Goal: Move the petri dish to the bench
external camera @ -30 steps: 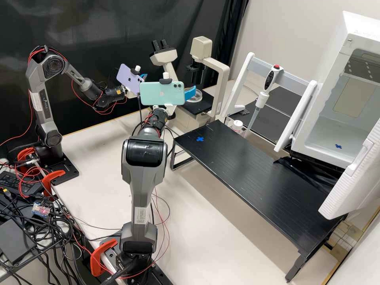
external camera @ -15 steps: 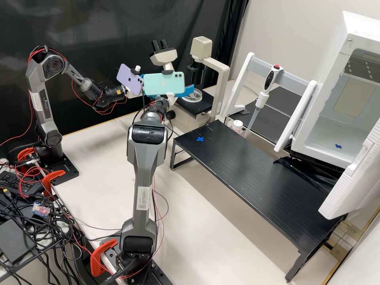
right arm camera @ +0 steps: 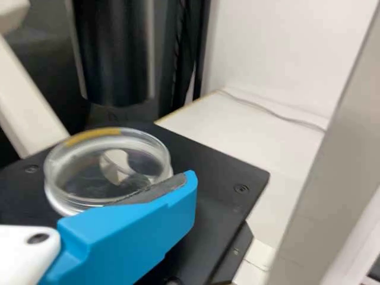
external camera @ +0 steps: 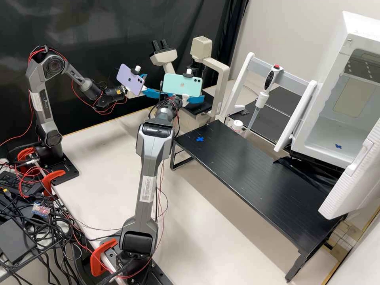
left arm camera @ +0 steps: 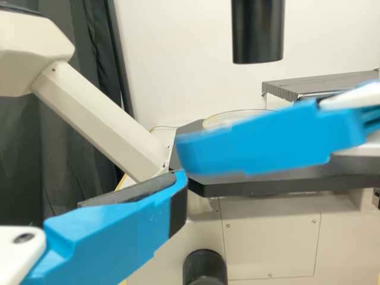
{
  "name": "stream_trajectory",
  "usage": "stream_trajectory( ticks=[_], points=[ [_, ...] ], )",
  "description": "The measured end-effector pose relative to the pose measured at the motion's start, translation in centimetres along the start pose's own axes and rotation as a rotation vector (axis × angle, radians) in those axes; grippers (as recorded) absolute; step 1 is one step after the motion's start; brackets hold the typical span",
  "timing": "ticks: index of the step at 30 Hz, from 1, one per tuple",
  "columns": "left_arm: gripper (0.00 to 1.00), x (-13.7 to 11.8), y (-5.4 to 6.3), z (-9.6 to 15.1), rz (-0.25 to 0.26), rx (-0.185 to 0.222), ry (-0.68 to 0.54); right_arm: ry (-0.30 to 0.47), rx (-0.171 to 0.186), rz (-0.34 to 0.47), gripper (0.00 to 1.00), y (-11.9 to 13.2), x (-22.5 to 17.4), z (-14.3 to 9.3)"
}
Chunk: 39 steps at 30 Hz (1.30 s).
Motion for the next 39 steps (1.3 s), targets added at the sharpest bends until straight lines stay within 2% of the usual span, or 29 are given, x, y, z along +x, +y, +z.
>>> stream_trajectory(
  ticks=[4, 7, 10, 21, 22, 31, 34, 39],
  points=[
    [1.00, 0.0, 0.0, 0.0, 0.001, 0.000, 0.000, -0.019, 0.009, -0.014, 1.00, -0.4, 0.7, 0.4],
    [1.00, 0.0, 0.0, 0.0, 0.002, 0.000, 0.000, -0.019, -0.016, -0.012, 1.00, -0.3, 0.9, 0.3],
    [1.00, 0.0, 0.0, 0.0, 0.005, 0.000, -0.001, -0.021, -0.025, -0.016, 1.00, -0.2, 0.9, 0.2],
    [1.00, 0.0, 0.0, 0.0, 0.005, 0.000, -0.001, -0.055, 0.002, -0.062, 1.00, -0.7, 1.6, 0.6],
    [1.00, 0.0, 0.0, 0.0, 0.005, 0.000, -0.001, -0.057, 0.004, -0.065, 0.00, -0.7, 1.7, 0.7],
    [1.00, 0.0, 0.0, 0.0, 0.005, 0.000, -0.001, -0.040, 0.005, -0.110, 0.00, -1.1, 2.2, 1.4],
    [1.00, 0.0, 0.0, 0.0, 0.005, 0.000, -0.001, -0.038, 0.022, -0.116, 0.00, -1.1, 2.2, 1.5],
    [1.00, 0.0, 0.0, 0.0, 0.005, 0.000, -0.001, -0.026, 0.027, -0.127, 0.00, -1.1, 2.3, 1.6]
  ],
)
